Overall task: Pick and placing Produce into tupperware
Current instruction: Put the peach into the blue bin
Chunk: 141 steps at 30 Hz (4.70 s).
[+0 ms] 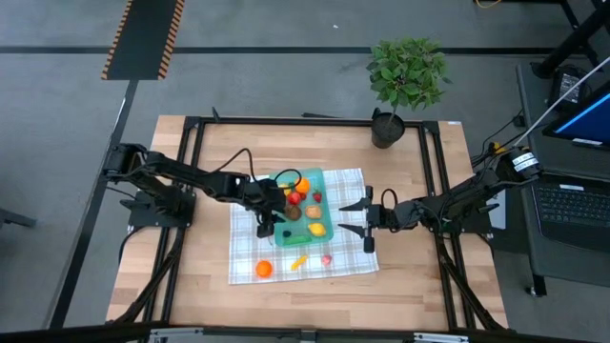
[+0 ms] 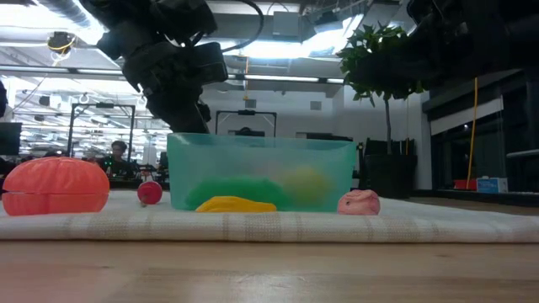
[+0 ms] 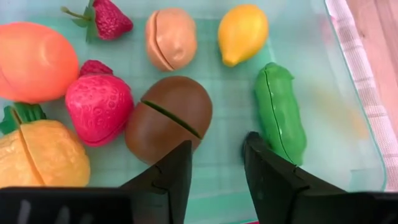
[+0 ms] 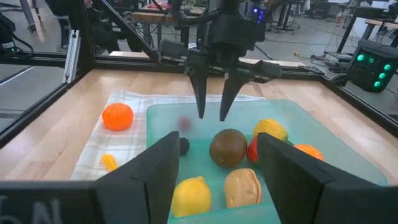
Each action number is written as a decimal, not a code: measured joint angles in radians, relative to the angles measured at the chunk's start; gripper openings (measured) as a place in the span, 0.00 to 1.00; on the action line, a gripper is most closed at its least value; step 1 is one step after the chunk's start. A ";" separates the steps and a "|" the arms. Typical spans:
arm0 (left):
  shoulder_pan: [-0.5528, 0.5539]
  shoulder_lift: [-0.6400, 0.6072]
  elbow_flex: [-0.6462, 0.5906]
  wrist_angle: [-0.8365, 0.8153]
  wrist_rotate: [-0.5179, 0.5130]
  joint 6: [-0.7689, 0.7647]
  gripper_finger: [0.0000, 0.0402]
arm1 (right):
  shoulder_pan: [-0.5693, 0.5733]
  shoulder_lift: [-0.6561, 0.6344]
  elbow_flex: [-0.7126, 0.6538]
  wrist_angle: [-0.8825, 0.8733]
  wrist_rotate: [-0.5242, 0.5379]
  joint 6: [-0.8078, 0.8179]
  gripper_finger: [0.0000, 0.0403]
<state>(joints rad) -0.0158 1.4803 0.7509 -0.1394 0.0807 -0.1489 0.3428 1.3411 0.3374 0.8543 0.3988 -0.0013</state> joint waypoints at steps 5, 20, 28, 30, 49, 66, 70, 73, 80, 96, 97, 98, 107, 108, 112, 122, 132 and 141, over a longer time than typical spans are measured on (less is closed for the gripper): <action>-0.014 -0.042 -0.002 0.017 -0.003 0.038 0.35 | 0.000 0.000 0.000 0.013 0.000 -0.007 0.54; -0.308 -0.401 -0.142 0.128 -0.311 0.052 0.30 | 0.001 0.000 0.042 0.009 0.000 0.004 0.54; -0.458 -0.600 -0.340 0.227 -0.401 0.048 0.27 | 0.002 0.000 0.042 0.010 -0.032 0.073 0.54; -0.477 -0.650 -0.369 0.229 -0.402 0.054 0.26 | 0.002 0.000 0.042 0.010 -0.041 0.072 0.54; -0.434 -1.139 -0.629 0.231 -0.399 0.160 0.20 | 0.002 0.000 0.100 -0.040 -0.056 -0.031 0.54; -0.356 -1.155 -0.649 0.226 -0.044 0.185 0.14 | 0.110 0.000 0.539 -1.012 -0.063 0.237 0.54; -0.356 -1.155 -0.649 0.226 -0.056 0.186 0.13 | 0.120 0.000 0.552 -1.041 -0.061 0.277 0.54; -0.356 -1.155 -0.649 0.222 -0.088 0.185 0.12 | 0.130 0.012 0.553 -1.042 -0.062 0.307 0.54; -0.356 -1.154 -0.649 0.220 -0.097 0.186 0.09 | 0.166 0.126 0.553 -1.030 -0.061 0.340 0.54; -0.356 -1.154 -0.649 0.220 -0.098 0.185 0.03 | 0.206 0.412 0.670 -1.018 -0.060 0.338 0.54; -0.356 -1.154 -0.649 0.220 -0.098 0.185 0.03 | 0.206 0.426 0.678 -1.016 -0.060 0.337 0.54; -0.356 -1.154 -0.649 0.221 -0.098 0.185 0.02 | 0.206 0.440 0.684 -1.021 -0.060 0.337 0.54; -0.356 -1.154 -0.649 0.221 -0.098 0.185 0.01 | 0.205 0.489 0.705 -1.057 -0.055 0.368 0.54; -0.356 -1.154 -0.649 0.221 -0.098 0.185 0.01 | 0.205 0.493 0.706 -1.050 -0.054 0.373 0.54; -0.356 -1.154 -0.649 0.221 -0.098 0.185 0.04 | 0.205 0.515 0.705 -1.051 -0.053 0.386 0.54; -0.356 -1.154 -0.649 0.221 -0.098 0.184 0.10 | 0.194 0.552 0.705 -1.021 -0.052 0.389 0.54; -0.356 -1.154 -0.649 0.221 -0.098 0.184 0.15 | 0.179 0.552 0.705 -0.994 -0.052 0.389 0.53; -0.356 -1.154 -0.649 0.221 -0.098 0.184 0.19 | 0.178 0.552 0.705 -1.004 -0.052 0.391 0.43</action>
<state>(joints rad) -0.3721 0.3260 0.1020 0.0813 -0.0171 0.0348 0.5209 1.8927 1.0420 -0.1493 0.3466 0.3897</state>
